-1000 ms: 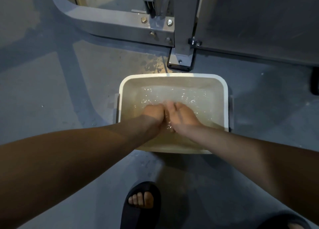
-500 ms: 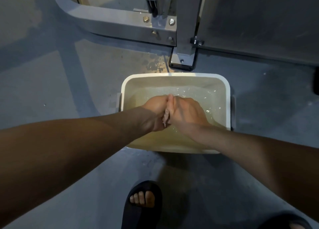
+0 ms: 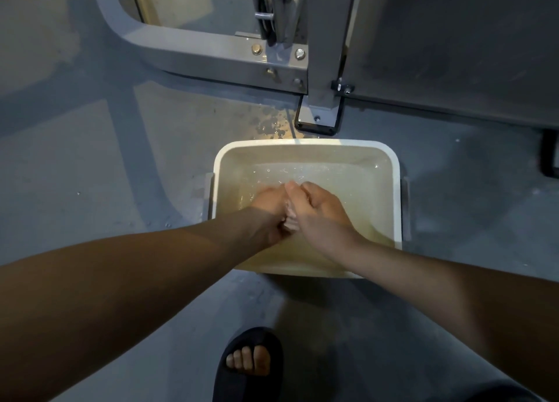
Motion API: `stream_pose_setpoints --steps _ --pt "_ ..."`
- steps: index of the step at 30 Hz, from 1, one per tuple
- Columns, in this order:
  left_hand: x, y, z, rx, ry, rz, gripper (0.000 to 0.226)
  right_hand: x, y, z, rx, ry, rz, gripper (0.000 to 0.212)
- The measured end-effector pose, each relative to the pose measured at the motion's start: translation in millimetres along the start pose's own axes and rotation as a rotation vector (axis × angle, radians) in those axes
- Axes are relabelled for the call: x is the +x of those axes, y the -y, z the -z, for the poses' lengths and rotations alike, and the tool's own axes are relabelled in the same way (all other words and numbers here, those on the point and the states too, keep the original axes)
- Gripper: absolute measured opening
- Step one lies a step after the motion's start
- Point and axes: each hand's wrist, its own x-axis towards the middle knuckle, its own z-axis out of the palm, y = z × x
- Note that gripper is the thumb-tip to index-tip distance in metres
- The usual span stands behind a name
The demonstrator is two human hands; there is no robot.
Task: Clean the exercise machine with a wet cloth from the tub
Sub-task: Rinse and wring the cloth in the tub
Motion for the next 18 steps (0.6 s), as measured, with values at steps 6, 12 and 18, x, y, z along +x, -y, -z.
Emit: stream_pose_setpoints --steps 6,12,18 --pt "-13 -5 -9 0.007 0.031 0.146 0.031 3 6 -1 -0.329 -0.081 0.169 0.04" --pt "-10 -22 -6 0.054 0.078 0.03 0.05 37 -1 13 -0.452 -0.197 0.023 0.049" --pt "11 -20 1 -0.106 -0.121 -0.055 0.032 32 -20 23 -0.274 -0.176 -0.469 0.049"
